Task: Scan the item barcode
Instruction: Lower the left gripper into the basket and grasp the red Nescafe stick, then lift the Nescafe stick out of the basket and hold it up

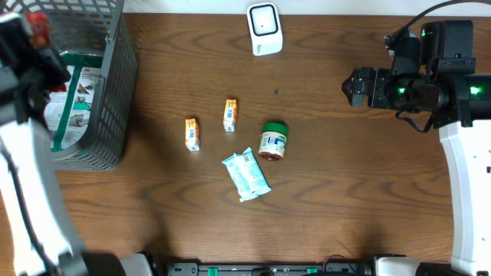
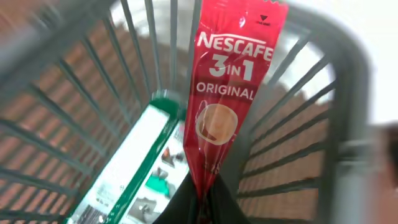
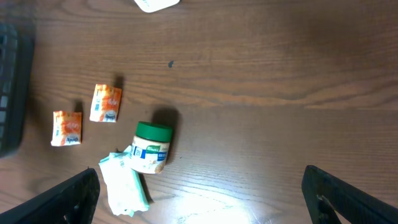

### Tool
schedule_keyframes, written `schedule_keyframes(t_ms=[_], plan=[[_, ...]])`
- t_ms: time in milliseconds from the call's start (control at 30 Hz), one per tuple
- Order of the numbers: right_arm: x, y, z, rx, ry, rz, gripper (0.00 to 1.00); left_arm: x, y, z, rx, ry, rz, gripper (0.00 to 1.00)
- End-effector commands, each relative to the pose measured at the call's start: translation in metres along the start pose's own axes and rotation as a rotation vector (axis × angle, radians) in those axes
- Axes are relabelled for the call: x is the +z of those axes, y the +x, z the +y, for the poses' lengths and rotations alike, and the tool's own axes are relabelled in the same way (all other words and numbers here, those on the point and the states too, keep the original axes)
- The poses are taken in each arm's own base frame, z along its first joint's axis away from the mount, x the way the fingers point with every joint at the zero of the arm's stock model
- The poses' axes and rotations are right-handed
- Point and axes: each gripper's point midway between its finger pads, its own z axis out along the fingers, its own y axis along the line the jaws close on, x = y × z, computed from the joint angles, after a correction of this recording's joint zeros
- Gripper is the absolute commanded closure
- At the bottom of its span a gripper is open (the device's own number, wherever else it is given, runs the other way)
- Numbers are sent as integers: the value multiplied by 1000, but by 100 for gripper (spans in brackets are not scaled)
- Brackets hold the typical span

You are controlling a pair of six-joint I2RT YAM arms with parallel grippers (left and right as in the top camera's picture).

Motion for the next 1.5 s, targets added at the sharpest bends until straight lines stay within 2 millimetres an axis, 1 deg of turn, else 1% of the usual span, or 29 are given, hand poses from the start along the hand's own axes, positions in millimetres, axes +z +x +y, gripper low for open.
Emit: schedule_keyframes(t_ms=[0, 33, 100, 167, 233, 300, 433, 633, 900, 1033, 1100, 1233, 1400, 1467], plan=[[-2, -4, 2, -18, -7, -11, 1, -29, -13, -14, -113, 61, -53, 93], [-2, -4, 3, -18, -8, -11, 1, -38, -14, -24, -127, 112, -57, 93], [-2, -4, 3, -18, -8, -11, 1, -55, -12, -50, -128, 256, -41, 93], [-2, -4, 3, -18, -8, -11, 1, -72, -3, -81, -125, 437, 4, 93], [-2, -4, 3, -18, -8, -11, 1, -86, 9, -106, -136, 600, 72, 93], [-2, -4, 3, -18, -8, -11, 1, -98, 23, -124, -162, 722, 152, 93], [-2, -4, 3, -18, -8, -11, 1, -108, 49, -147, -199, 860, 287, 93], [-2, -4, 3, -18, -8, -11, 1, -117, 79, -176, -164, 986, 415, 92], [-2, -4, 3, -18, -8, -11, 1, -123, 104, -217, -61, 1095, 503, 92], [-2, -4, 3, -18, -8, -11, 1, -126, 115, -233, -37, 1134, 549, 93], [-2, -5, 3, -19, -8, -13, 1, -131, 117, -238, -38, 1164, 563, 92], [-4, -13, 4, -12, -15, -49, 1, -154, 110, -246, -73, 1307, 576, 92], [-4, -14, 5, -12, -17, -51, 1, -174, 99, -247, -120, 1437, 576, 92], [-4, -19, 13, -22, -60, -73, 1, -182, 95, -248, -133, 1486, 578, 92]])
